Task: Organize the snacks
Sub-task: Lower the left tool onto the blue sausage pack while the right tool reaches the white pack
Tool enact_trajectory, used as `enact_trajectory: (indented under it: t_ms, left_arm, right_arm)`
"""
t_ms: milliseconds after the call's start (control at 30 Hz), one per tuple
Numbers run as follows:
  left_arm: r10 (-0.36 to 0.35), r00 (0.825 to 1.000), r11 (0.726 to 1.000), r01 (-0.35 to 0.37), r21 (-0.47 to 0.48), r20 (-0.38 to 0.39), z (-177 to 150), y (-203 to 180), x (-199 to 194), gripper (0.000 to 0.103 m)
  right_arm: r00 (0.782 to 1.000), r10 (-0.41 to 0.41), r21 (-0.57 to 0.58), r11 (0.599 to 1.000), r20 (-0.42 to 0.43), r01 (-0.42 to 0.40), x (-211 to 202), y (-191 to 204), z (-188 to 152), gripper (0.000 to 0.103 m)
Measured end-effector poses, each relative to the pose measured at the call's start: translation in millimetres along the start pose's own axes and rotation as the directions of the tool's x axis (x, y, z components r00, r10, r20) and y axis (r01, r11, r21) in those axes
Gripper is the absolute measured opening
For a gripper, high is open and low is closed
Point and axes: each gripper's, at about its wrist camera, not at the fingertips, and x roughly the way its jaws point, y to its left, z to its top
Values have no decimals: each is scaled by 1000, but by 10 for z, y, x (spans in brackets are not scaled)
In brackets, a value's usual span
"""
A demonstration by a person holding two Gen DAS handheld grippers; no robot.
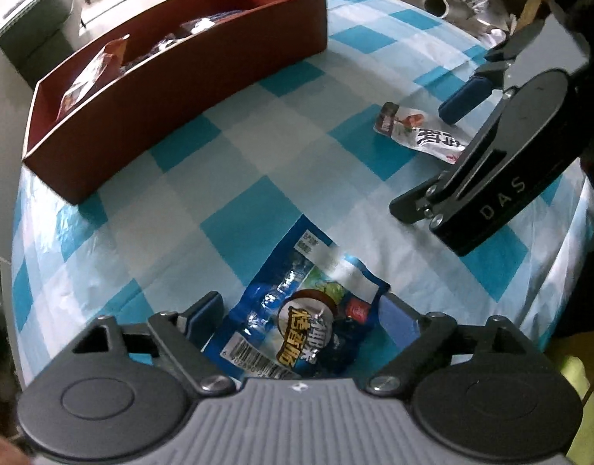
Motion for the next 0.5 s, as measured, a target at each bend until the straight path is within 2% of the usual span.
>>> enact_trajectory:
  t_ms: [67, 367, 400, 500]
  left_arm:
    - [13, 1000, 1000, -13, -22, -2, -30, 54, -22, 77]
    - [47, 999, 987, -49, -154, -16, -216, 262, -91, 73]
    - [51, 999, 983, -52, -175, -14, -226, 299, -97, 73]
    - [50, 999, 971, -53, -234, -18, -227, 415, -80, 73]
  right_arm:
    - [1000, -13, -5, 1000, 10, 13, 10, 6, -10, 103]
    - [998, -18, -2, 1000, 58, 18, -13, -59, -64, 103]
    - [998, -15, -4, 1000, 59, 16, -19, -62, -60, 102]
    - [996, -26, 31, 999, 83, 24, -86, -122, -47, 85]
